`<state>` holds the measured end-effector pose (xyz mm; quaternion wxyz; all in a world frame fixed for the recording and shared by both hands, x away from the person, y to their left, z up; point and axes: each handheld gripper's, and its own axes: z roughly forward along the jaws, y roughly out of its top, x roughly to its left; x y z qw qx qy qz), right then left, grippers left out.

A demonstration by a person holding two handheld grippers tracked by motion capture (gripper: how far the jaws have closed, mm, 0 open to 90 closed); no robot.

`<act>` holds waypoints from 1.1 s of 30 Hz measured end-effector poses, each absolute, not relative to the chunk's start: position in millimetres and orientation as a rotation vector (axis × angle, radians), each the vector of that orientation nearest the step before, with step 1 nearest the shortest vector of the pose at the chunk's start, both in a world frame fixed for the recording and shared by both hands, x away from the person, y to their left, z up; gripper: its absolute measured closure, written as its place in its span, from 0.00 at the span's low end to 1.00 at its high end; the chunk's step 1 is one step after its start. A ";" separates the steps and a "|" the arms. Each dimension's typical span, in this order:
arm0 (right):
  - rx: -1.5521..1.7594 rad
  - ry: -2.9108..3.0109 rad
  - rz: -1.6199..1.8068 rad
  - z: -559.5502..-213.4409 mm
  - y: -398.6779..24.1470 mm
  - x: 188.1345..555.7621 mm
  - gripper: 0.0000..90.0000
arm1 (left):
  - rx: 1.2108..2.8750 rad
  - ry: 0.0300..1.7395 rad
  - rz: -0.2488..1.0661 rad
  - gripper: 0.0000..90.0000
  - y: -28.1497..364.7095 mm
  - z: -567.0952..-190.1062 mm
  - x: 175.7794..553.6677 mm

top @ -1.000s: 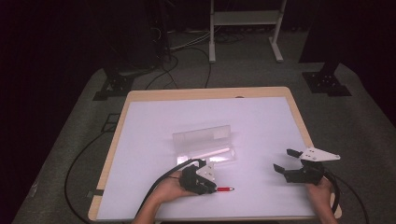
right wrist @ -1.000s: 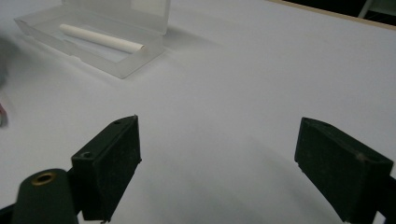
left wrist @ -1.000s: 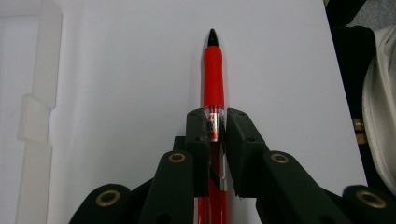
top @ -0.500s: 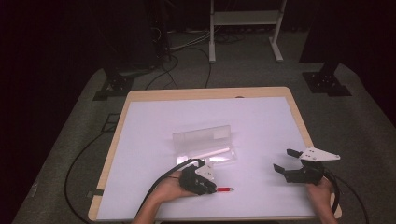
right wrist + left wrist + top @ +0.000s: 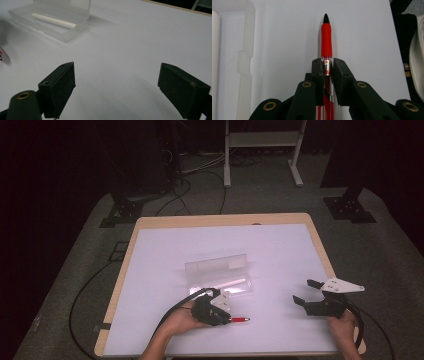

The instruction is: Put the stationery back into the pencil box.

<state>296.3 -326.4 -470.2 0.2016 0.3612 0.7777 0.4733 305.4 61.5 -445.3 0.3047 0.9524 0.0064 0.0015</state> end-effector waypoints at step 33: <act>1.012 2.173 1.324 -470.4 -326.4 296.4 0.15 | 2.433 0.156 0.064 0.89 91.9 -414.0 340.1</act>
